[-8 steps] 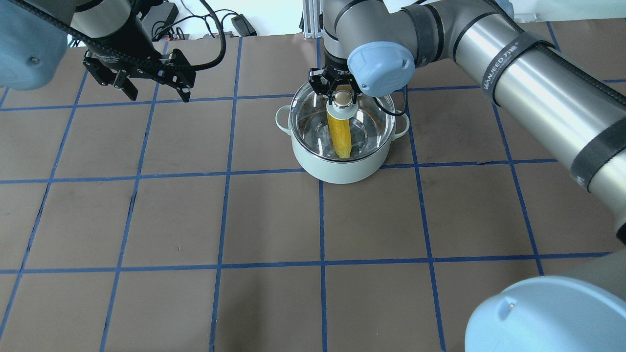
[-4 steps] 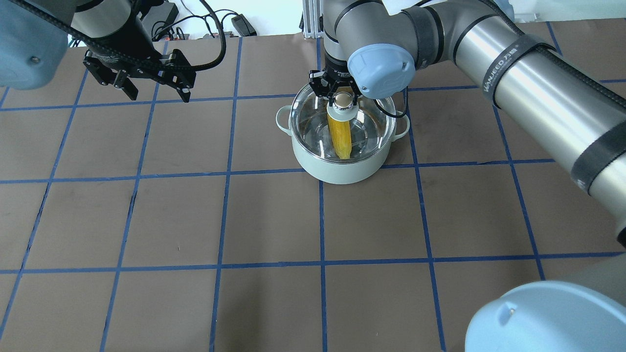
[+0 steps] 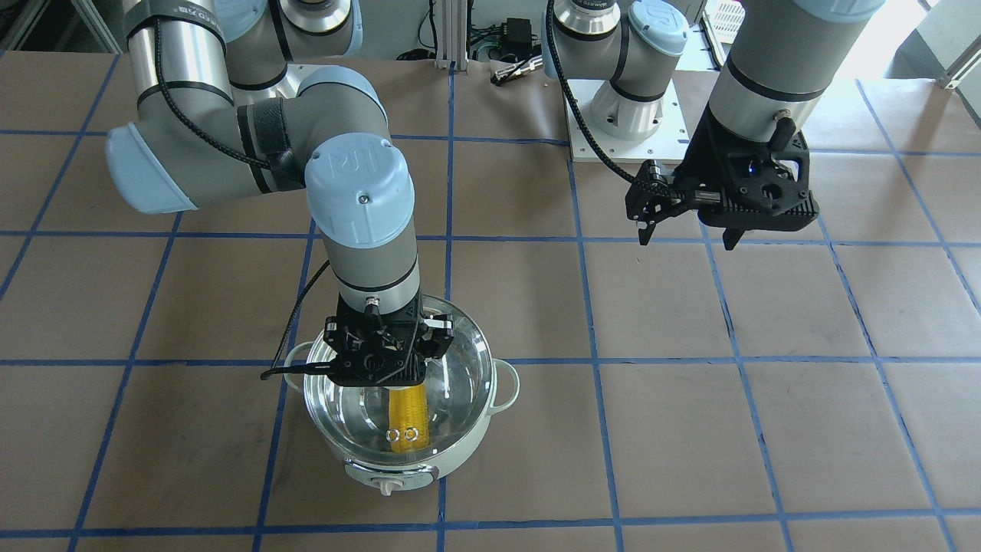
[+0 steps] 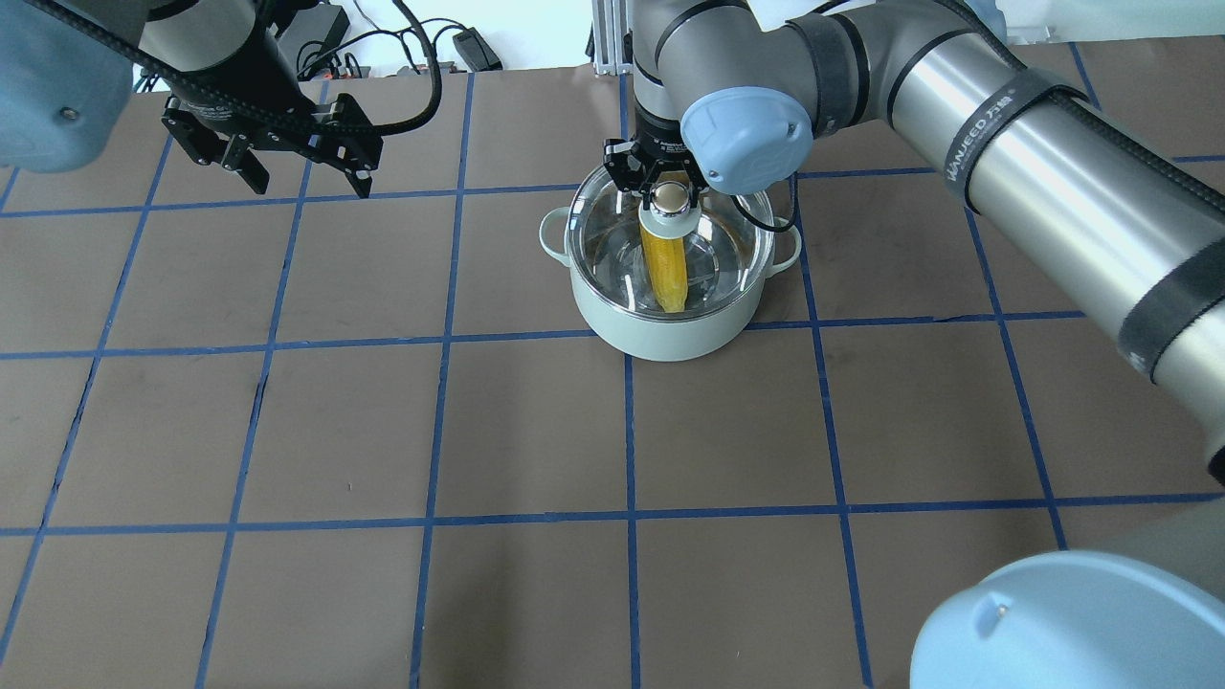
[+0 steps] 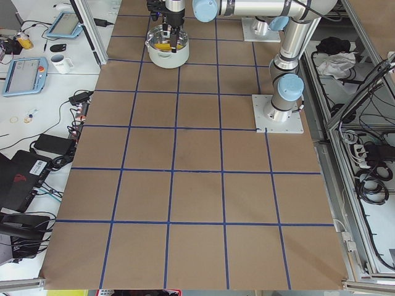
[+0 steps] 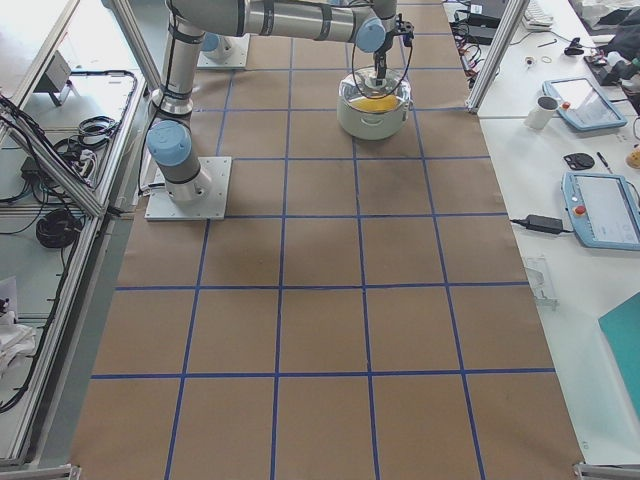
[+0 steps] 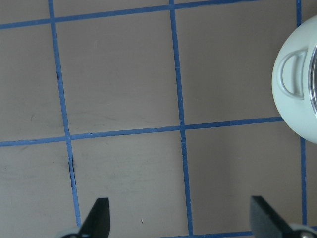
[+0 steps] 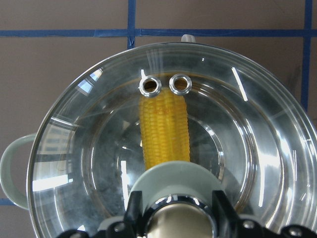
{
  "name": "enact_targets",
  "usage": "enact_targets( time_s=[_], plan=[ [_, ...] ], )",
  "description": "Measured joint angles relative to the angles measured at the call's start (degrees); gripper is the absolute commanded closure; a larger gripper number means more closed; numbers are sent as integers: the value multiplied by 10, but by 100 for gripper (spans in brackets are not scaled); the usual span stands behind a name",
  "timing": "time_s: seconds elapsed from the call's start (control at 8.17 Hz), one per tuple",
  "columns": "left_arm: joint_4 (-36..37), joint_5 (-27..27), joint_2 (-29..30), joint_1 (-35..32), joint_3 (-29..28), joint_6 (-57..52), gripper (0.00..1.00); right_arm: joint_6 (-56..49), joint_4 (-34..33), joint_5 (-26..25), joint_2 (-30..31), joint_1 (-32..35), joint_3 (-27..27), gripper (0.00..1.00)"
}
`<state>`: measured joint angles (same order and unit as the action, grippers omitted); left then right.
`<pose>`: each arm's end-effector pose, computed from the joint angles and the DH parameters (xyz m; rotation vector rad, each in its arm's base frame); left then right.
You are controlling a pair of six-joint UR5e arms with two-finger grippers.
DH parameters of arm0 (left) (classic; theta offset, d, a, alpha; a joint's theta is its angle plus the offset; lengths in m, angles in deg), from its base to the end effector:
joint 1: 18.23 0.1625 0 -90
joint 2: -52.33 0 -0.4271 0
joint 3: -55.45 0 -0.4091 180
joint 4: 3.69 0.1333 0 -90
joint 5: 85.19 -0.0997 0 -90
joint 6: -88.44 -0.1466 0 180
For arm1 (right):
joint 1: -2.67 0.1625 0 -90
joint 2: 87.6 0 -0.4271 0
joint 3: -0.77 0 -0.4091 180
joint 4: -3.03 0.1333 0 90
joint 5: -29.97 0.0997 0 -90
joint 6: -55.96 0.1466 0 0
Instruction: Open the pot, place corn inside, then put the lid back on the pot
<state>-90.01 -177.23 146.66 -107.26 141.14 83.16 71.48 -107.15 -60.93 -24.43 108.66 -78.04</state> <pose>-0.1187 -0.5523 0.4484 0.1148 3.0990 -0.0959 0.3181 -0.6346 0.2951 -0.0119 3.1326 -0.1262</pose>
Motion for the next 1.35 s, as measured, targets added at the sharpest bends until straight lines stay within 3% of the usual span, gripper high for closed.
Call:
enact_targets(
  time_s=[0.73,1.35],
  plan=[
    [22,2,1,1,1,4,0,-5,8,2,4,0,-4,50],
    [30,2,3,1,3,4,0,-5,17,4,6,0,-3,44]
  ],
)
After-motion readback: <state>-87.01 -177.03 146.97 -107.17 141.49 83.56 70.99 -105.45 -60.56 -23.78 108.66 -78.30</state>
